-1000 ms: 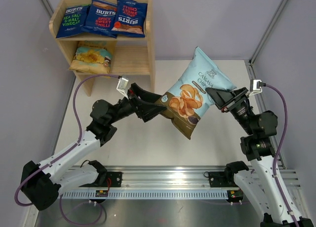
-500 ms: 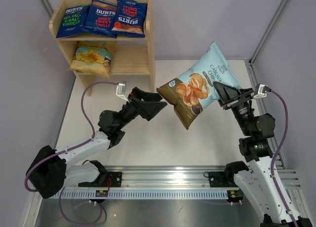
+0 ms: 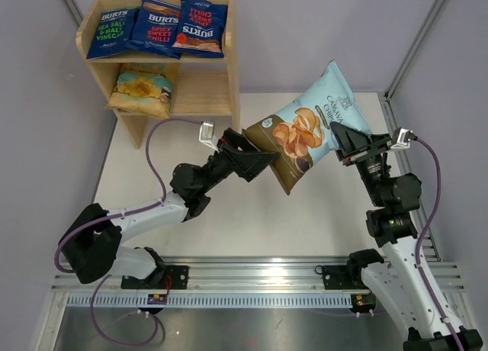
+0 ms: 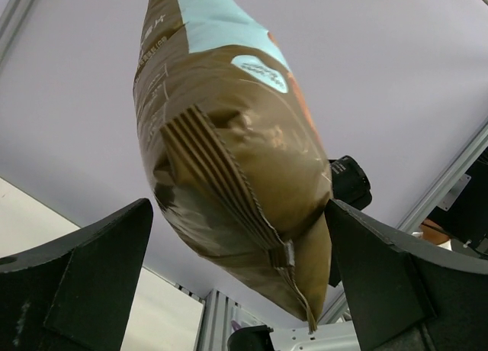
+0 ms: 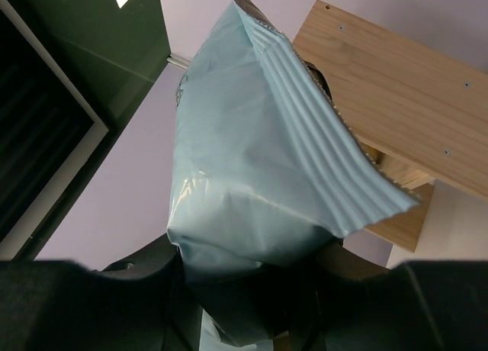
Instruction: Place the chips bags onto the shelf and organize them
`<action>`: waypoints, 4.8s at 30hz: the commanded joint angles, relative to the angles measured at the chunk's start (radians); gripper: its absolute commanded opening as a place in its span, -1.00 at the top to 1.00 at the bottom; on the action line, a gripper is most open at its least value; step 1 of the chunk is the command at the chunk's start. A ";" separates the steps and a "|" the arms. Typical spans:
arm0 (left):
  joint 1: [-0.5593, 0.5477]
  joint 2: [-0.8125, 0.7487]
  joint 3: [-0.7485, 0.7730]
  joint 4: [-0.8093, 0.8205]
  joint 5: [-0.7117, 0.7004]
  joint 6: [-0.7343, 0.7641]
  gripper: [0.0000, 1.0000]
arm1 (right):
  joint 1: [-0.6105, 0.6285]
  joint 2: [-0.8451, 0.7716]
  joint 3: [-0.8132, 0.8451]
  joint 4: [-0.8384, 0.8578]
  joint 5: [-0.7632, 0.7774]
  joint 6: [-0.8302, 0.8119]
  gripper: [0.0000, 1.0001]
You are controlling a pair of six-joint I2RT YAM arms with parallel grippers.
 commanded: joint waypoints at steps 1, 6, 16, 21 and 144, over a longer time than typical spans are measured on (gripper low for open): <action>-0.021 0.041 0.066 0.091 -0.047 0.024 -0.98 | 0.014 -0.020 0.003 0.102 0.025 0.023 0.91; -0.040 0.105 0.143 0.128 -0.059 0.006 -0.98 | 0.029 -0.037 -0.029 0.068 0.045 0.021 0.91; -0.052 0.184 0.207 0.165 -0.027 -0.057 -0.95 | 0.080 -0.074 -0.088 0.014 0.099 -0.026 0.86; -0.050 0.151 0.192 0.106 -0.019 -0.026 -0.23 | 0.080 -0.082 -0.118 0.021 0.074 -0.046 0.78; 0.609 0.220 0.276 -0.223 -0.225 0.165 0.87 | 0.078 -0.203 0.130 -0.512 0.175 -0.474 -0.97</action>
